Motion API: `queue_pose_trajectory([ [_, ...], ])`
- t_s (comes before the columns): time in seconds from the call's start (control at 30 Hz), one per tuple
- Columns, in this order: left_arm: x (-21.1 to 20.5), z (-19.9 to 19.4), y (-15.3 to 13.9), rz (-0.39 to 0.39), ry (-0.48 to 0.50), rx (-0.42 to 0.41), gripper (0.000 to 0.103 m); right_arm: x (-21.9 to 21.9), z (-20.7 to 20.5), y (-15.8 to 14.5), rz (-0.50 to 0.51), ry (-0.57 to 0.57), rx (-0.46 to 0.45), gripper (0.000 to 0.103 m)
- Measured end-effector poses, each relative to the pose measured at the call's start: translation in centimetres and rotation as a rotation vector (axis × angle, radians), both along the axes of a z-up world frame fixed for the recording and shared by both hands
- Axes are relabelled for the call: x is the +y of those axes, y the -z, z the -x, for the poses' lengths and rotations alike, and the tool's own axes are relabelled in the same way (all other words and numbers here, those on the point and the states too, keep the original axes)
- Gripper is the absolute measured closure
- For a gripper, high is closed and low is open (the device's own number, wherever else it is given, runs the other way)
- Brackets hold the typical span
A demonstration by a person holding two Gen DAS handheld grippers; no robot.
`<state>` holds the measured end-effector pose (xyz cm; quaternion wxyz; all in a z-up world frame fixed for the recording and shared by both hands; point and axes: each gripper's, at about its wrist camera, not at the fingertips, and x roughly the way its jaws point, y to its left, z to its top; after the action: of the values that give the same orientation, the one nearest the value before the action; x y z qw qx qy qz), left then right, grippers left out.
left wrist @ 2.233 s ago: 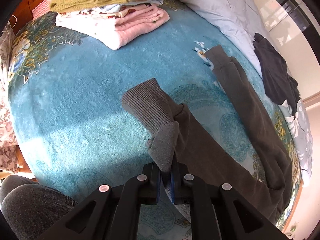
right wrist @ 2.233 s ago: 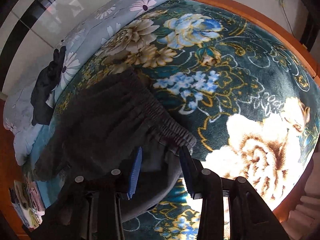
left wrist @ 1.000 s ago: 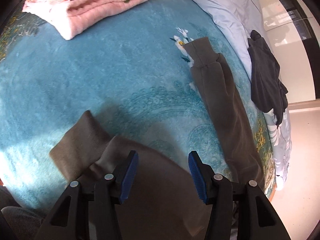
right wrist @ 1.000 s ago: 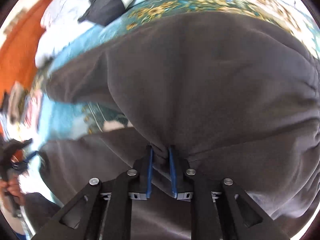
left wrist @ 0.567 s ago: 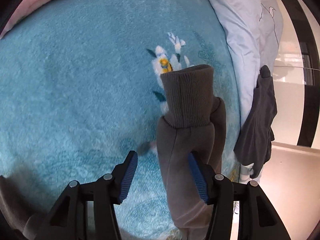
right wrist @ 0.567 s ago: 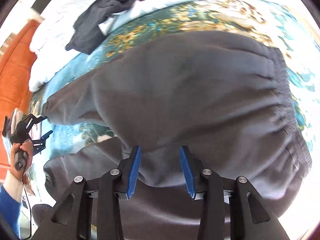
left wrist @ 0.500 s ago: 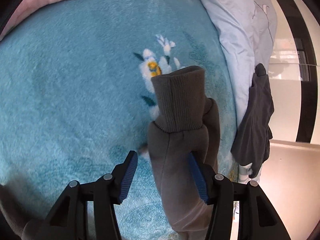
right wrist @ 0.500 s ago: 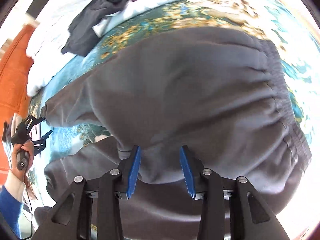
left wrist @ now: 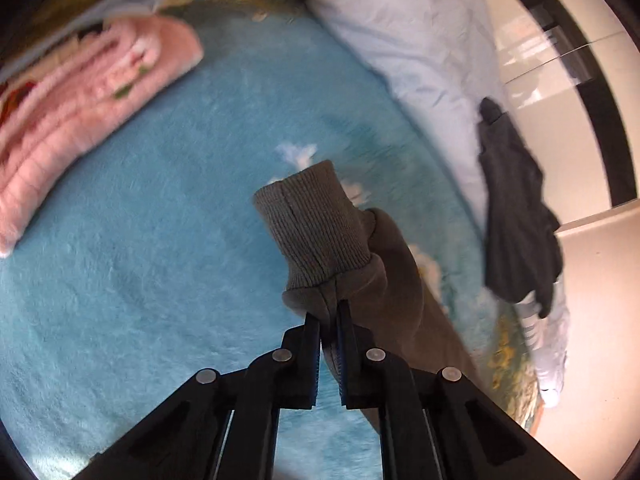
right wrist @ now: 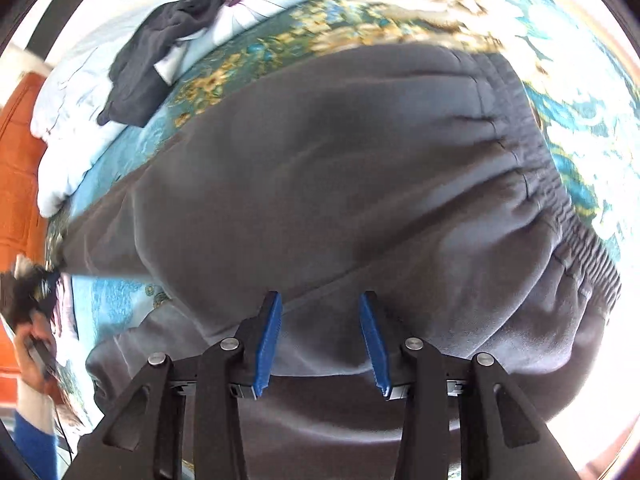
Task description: Fold clothes
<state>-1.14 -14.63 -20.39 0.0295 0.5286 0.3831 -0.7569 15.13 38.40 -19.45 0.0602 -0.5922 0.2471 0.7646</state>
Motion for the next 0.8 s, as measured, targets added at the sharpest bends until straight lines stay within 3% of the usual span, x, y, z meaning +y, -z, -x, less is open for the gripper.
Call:
queue_pose_trajectory([
  [0.17, -1.4, -2.0, 1.0, -0.14, -0.052, -0.058, 0.087, 0.4, -0.2, -0.2, 0.008, 0.023, 0.01, 0.061],
  [0.2, -1.7, -2.3, 1.2, -0.169, -0.062, -0.07, 0.081, 0.6, -0.3, -0.2, 0.015, 0.036, 0.015, 0.061],
  [0.33, -1.7, -6.4, -2.2, -0.2, -0.056, 0.035, 0.055, 1.7, -0.9, 0.0, 0.098, 0.132, 0.042, 0.061],
  [0.43, -2.2, -9.5, -3.7, 0.006, -0.013, 0.002, 0.045, 1.8, -1.3, 0.4, 0.135, 0.166, 0.05, 0.061],
  [0.57, -3.4, -13.9, -4.3, 0.255, -0.003, -0.065, 0.045, 1.2, -1.6, 0.6, 0.152, 0.154, 0.056, 0.061],
  [0.67, -4.9, -16.7, -3.2, 0.293, -0.064, -0.128, 0.043, 0.8, -1.7, 0.9, 0.169, 0.143, 0.061, 0.057],
  [0.8, -5.0, -19.0, -0.4, 0.192, -0.115, -0.22, 0.042, 0.1, -1.9, 1.0, 0.189, 0.139, 0.069, 0.055],
])
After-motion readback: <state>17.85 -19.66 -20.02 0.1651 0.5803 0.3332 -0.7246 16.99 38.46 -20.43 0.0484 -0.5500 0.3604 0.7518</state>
